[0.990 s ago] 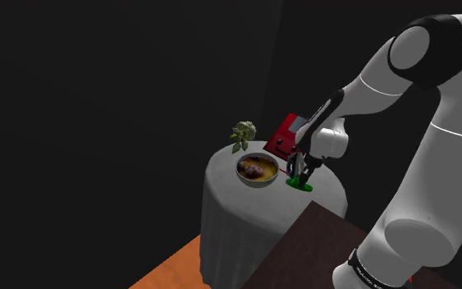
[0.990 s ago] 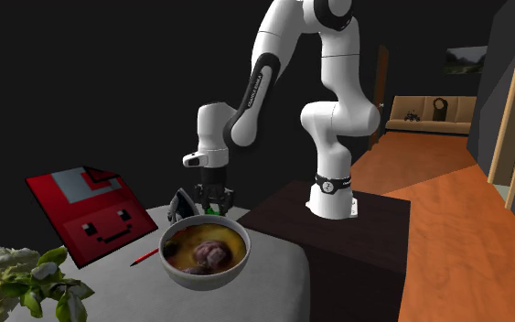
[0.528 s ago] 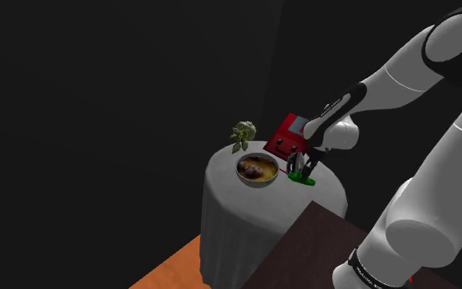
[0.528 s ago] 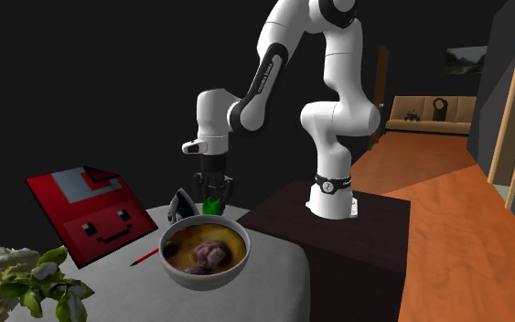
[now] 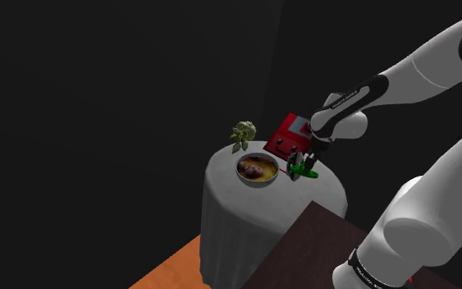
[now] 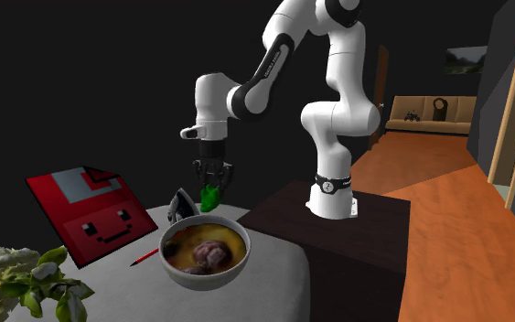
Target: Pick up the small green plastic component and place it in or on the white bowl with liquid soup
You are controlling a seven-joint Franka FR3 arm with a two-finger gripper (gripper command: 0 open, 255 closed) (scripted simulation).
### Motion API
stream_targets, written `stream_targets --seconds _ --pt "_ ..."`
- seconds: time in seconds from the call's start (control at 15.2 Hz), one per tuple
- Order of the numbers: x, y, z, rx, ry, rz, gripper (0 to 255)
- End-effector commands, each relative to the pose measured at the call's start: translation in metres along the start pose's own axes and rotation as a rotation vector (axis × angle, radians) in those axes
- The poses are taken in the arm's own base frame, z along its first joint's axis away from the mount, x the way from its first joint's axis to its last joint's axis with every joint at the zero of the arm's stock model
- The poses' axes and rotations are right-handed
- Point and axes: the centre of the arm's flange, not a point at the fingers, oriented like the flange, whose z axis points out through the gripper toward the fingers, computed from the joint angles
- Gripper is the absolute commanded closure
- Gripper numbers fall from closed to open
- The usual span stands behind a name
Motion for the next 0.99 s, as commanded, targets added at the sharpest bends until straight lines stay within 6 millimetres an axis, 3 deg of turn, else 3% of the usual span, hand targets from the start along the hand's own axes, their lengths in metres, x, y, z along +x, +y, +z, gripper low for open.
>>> stream_targets --seconds 0.0,0.79,0.92 --pt "-0.001 -0.001 -0.011 -0.001 -0.001 0.000 255" --pt "0.002 -0.002 -0.070 -0.001 -0.001 0.000 255" --pt "0.025 -0.015 -0.069 -0.001 -0.001 0.000 255"
